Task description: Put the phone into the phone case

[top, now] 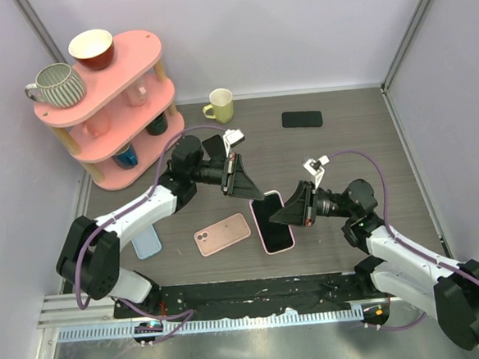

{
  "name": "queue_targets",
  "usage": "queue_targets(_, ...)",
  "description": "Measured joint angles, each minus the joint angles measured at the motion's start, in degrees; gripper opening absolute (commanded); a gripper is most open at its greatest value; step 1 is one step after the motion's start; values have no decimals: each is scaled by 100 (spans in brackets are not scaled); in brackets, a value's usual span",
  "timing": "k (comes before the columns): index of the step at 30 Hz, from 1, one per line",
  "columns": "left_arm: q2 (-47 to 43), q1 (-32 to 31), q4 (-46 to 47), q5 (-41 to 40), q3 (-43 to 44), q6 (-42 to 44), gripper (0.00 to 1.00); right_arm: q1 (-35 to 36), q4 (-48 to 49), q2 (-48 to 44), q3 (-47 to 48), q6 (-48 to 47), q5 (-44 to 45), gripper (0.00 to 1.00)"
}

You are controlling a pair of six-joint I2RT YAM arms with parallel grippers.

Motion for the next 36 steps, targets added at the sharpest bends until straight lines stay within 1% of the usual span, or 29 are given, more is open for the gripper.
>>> queue_targets(3, 0, 0, 22, -2, -24, 0, 0, 4, -4, 37, 0, 13, -4, 32)
queue_targets(5, 0, 0, -107, -26, -20, 142, 0, 7, -11, 87, 4, 24, 31, 33)
queue_targets(6, 0, 0, -271, -42, -7, 291, 0, 7, -13, 122, 26, 20, 48, 31)
queue_targets(7, 0, 0, -568, -94, 35, 494, 0, 4, -59, 186, 57, 20, 63, 25)
queue_targets(8, 0, 0, -839, -129, 109, 699, 0, 4, -87, 232, 68, 22, 76, 14)
queue_targets(9, 0, 0, -1036, -151, 173, 870, 5, 4, -136, 284, 79, 20, 101, 10)
queue_targets(11, 0, 2, -1419, -212, 302, 1182, 19, 4, -127, 339, 90, 13, 107, 2)
queue_targets(12, 0, 7, -1556, -216, 354, 1294, 34, 4, -138, 337, 101, 17, 138, 1)
queue_targets(14, 0, 7, -1764, -304, 468, 1473, 43, 4, -131, 330, 109, -17, 175, 1)
queue_targets(15, 0, 7, -1873, -345, 507, 1526, 51, 4, -149, 326, 114, -48, 197, 1)
queue_targets(17, 0, 26, -2017, -444, 544, 1628, 58, 4, -243, 315, 120, -116, 258, 1)
queue_targets(20, 0, 59, -2181, -568, 544, 1722, 63, 4, -546, 199, 164, -256, 365, 1)
queue_targets(21, -4, 72, -2214, -610, 540, 1759, 66, 4, -713, 107, 205, -313, 426, 1)
queue_targets(23, -37, 94, -2236, -719, 496, 1786, 68, 4, -953, -70, 284, -433, 542, 1)
queue_targets(27, -256, 109, -2197, -837, 203, 1790, 69, 4, -1202, -365, 391, -529, 796, 1)
queue_targets(31, -428, 111, -1869, -839, -181, 1615, 68, 4, -1204, -446, 398, -476, 1060, 1)
queue_targets(34, -426, 79, -1534, -813, -424, 1346, 67, 4, -1078, -452, 396, -317, 1279, 1)
queue_targets(36, -411, 33, -1342, -772, -461, 1169, 62, 4, -887, -448, 380, -181, 1397, 1)
